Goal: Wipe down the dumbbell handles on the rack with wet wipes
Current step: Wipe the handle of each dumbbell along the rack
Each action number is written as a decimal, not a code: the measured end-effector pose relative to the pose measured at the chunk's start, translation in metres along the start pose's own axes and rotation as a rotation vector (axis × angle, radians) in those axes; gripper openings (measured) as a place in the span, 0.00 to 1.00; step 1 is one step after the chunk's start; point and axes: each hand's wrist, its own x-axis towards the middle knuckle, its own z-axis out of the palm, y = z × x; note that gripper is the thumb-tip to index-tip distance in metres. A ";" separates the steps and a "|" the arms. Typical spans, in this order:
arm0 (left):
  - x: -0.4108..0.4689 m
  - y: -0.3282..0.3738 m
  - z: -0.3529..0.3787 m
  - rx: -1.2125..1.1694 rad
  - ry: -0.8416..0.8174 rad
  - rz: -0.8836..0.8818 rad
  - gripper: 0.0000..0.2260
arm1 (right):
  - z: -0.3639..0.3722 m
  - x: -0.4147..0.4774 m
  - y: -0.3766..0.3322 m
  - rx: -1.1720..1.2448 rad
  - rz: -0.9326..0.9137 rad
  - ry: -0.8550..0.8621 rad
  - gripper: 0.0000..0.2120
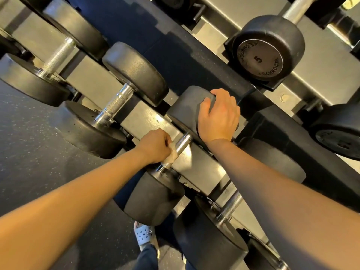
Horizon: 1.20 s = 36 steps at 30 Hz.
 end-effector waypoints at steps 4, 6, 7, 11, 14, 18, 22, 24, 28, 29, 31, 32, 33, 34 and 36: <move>0.004 0.004 0.001 -0.064 0.085 0.019 0.05 | 0.000 0.000 0.000 -0.004 0.005 0.007 0.12; 0.012 0.013 0.012 -0.390 0.173 -0.013 0.07 | 0.000 0.000 -0.001 -0.001 0.020 0.007 0.12; 0.015 0.017 0.018 -0.549 0.188 -0.037 0.08 | 0.000 0.000 -0.001 0.000 0.021 0.006 0.12; 0.020 0.013 0.027 -0.605 0.170 -0.051 0.08 | 0.000 0.000 -0.001 -0.007 0.002 0.008 0.12; 0.015 -0.011 0.011 -0.347 -0.001 -0.076 0.08 | 0.001 0.000 0.000 -0.003 0.006 0.006 0.12; 0.015 -0.022 0.001 -0.321 -0.082 -0.144 0.05 | 0.001 0.001 0.000 -0.003 0.016 -0.001 0.11; 0.035 0.008 0.014 -0.679 0.045 -0.216 0.07 | 0.002 0.001 0.001 -0.018 0.013 -0.004 0.12; 0.049 0.017 0.021 -0.842 0.055 -0.322 0.07 | 0.003 0.001 0.002 -0.017 0.009 -0.006 0.13; 0.053 0.009 0.025 -1.024 -0.182 -0.364 0.09 | 0.003 0.002 0.003 -0.016 -0.007 0.003 0.13; 0.051 0.005 0.024 -1.029 -0.226 -0.346 0.10 | 0.003 0.002 0.003 -0.018 -0.013 0.004 0.13; 0.047 0.001 0.017 -0.974 -0.268 -0.299 0.10 | 0.003 0.001 0.003 -0.018 -0.024 0.002 0.13; 0.045 0.001 0.012 -0.925 -0.273 -0.278 0.10 | 0.003 0.001 0.003 -0.018 -0.024 -0.002 0.13; 0.046 -0.001 0.008 -0.864 -0.265 -0.260 0.10 | 0.003 0.001 0.003 -0.019 -0.024 -0.005 0.13; 0.047 -0.004 0.005 -0.809 -0.253 -0.246 0.10 | 0.004 0.002 0.004 -0.023 -0.022 -0.009 0.13; 0.046 -0.010 0.002 -0.689 -0.230 -0.213 0.11 | 0.004 0.002 0.004 -0.027 -0.018 -0.013 0.13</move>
